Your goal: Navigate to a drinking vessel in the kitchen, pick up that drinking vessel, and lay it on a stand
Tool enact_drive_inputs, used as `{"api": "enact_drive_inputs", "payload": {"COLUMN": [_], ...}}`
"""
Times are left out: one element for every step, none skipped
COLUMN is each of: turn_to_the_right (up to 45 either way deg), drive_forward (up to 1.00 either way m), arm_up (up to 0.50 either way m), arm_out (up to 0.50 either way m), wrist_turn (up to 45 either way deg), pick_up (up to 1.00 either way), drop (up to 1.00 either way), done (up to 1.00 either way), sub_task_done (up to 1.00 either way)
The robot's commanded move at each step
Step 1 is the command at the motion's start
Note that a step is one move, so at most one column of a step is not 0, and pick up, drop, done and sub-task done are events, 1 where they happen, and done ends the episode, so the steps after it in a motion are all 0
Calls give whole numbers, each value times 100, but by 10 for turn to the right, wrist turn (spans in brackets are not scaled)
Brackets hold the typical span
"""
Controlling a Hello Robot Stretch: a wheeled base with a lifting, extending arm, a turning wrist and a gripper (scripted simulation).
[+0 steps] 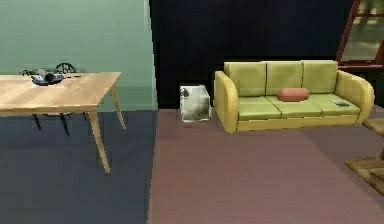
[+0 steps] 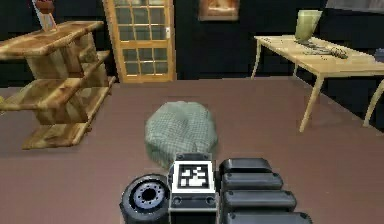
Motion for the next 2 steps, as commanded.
{"api": "enact_drive_inputs", "payload": {"turn_to_the_right": [0,0], "drive_forward": [100,80], "arm_up": [0,0], "arm_out": [0,0], "wrist_turn": [0,0], "pick_up": [0,0], "drop": [0,0], "done": [0,0], "sub_task_done": [0,0]}}
